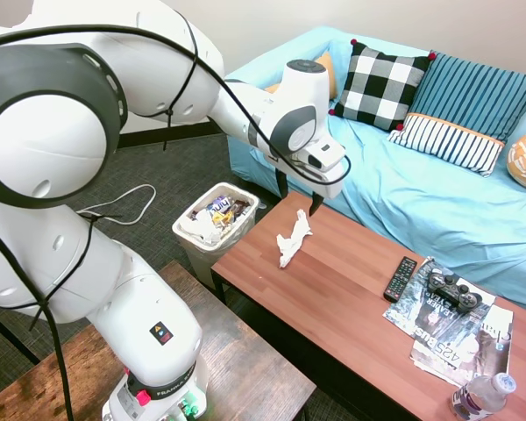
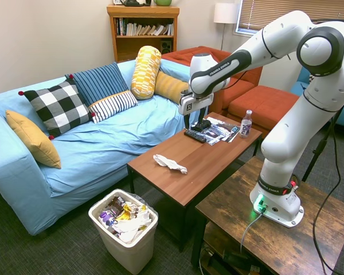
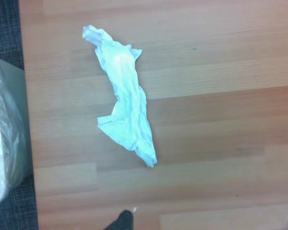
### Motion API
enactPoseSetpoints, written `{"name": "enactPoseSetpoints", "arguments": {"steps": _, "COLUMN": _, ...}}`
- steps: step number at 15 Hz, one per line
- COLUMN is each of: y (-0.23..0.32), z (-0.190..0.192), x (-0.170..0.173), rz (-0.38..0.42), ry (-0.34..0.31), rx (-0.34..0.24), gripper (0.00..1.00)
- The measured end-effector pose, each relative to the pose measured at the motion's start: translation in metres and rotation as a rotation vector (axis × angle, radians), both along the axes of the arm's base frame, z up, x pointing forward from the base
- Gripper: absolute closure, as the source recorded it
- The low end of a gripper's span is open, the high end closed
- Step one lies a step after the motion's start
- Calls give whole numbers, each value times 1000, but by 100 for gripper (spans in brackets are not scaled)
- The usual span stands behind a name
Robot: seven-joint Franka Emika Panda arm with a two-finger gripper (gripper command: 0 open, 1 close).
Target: Throw the tissue in the trash bin
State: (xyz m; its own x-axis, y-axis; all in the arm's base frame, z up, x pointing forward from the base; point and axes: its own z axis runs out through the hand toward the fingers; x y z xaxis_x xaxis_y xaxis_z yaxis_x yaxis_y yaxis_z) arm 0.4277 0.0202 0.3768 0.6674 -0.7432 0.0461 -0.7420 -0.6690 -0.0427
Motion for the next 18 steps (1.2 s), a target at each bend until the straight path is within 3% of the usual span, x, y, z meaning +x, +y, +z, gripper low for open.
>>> {"name": "enactPoseSetpoints", "arguments": {"steps": 6, "y": 8, "z": -25, "x": 16, "rz": 0, "ry": -15, "rx": 21, "gripper": 0}}
{"name": "enactPoseSetpoints", "arguments": {"steps": 13, "y": 30, "z": -106, "x": 67, "rz": 72, "ry": -13, "rx": 4, "gripper": 0}}
{"name": "enactPoseSetpoints", "arguments": {"steps": 18, "y": 44, "z": -172, "x": 91, "rz": 108, "ry": 33, "rx": -10, "gripper": 0}}
